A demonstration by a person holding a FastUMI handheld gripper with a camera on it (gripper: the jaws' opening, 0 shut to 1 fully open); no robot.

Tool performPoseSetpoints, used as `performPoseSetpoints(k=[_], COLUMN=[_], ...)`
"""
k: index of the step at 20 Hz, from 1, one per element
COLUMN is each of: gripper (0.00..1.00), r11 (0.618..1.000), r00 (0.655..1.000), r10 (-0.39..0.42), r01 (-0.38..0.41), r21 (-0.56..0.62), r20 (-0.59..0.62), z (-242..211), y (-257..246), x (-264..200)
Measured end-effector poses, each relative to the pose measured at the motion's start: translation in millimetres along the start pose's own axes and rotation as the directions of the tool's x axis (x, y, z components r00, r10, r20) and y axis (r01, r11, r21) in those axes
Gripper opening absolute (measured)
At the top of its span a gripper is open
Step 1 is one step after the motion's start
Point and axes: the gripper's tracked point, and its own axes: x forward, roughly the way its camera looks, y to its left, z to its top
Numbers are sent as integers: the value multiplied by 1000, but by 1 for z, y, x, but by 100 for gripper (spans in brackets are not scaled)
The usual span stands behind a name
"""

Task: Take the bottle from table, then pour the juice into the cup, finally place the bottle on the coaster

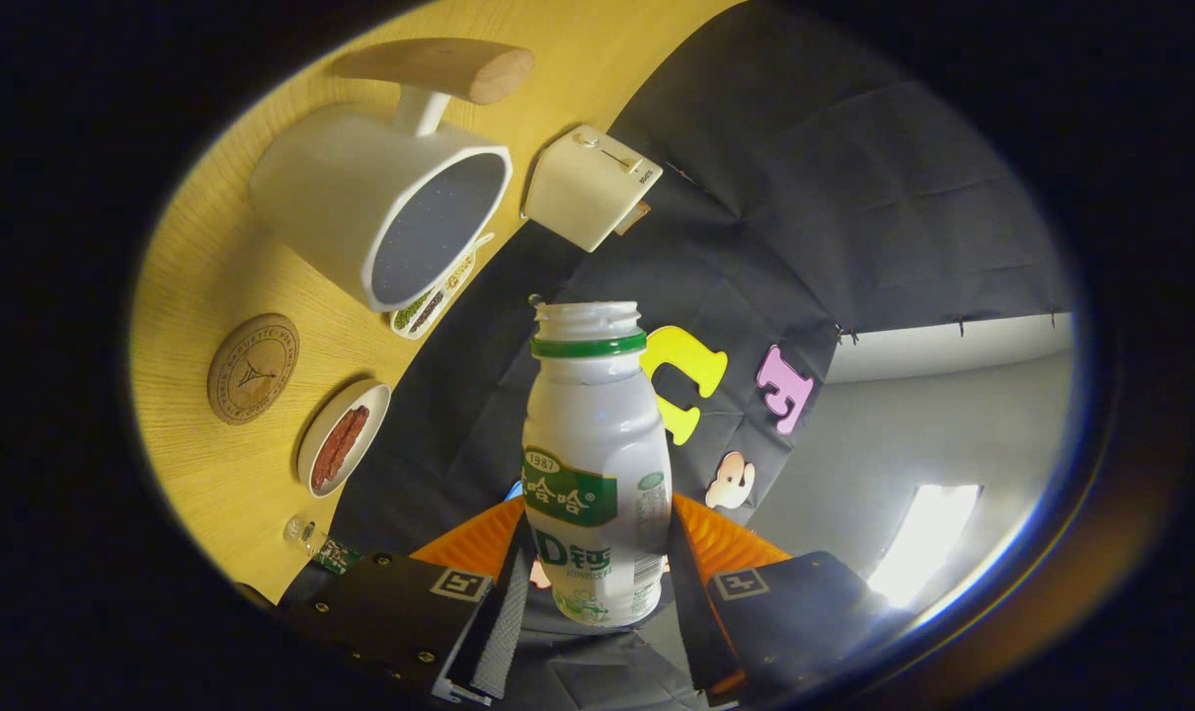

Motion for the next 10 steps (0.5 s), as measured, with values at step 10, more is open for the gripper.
performPoseSetpoints(k=[10], gripper=[67], r11=[952], r00=[990], r10=[137], r01=[-126], r21=[278], r20=[-22], z=[0], y=[37], x=[-2])
